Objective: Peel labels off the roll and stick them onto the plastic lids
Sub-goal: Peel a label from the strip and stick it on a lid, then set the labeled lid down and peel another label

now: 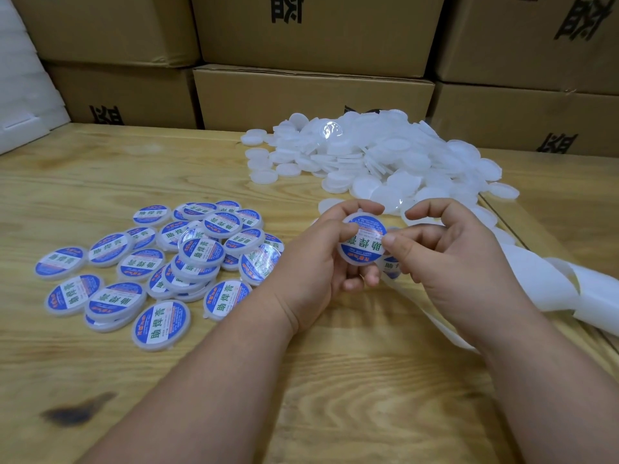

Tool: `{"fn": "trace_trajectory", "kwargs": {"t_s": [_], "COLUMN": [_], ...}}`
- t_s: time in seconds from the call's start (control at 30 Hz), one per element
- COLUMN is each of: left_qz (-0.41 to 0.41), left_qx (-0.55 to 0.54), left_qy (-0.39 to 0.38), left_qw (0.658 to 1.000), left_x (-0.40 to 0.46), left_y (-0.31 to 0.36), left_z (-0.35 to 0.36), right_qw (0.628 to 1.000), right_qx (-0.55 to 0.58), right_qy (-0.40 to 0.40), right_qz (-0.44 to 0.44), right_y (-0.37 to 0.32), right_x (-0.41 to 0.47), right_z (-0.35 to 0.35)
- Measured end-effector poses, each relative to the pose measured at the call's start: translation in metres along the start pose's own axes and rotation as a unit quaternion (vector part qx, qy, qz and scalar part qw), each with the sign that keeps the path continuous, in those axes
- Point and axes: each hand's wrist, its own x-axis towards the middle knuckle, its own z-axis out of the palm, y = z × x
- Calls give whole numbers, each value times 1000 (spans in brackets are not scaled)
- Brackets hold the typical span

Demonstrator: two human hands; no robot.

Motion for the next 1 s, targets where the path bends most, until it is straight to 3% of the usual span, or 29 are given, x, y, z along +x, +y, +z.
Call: {"fn": "trace_trajectory", "kwargs": {"t_s": [0.2, 0.4, 0.5, 0.57, 0.67, 1.0], "left_qz": [14, 38, 52, 66, 101, 128], "left_qx": [32, 103, 132, 142, 157, 139], "left_qy": [18, 85, 112, 153, 228, 335], "left_qw": [999, 990, 984, 976, 956, 923], "left_x": [1, -1, -2, -1, 0, 1], "left_y": [-1, -1, -2, 0, 5, 15], "left_z": [-2, -5, -6, -11, -24, -35], "right_qw": [1000, 999, 996, 988, 986, 985], "right_qx": [-14, -17, -78, -130, -114, -127], "right_qy": [8, -7, 32, 72, 106, 103], "right_qz": [10, 30, -1, -34, -56, -59], "right_y": [0, 0, 2, 3, 2, 9], "right_x": [0, 0, -1, 0, 2, 4], "right_z": [-1, -1, -1, -4, -10, -11]}}
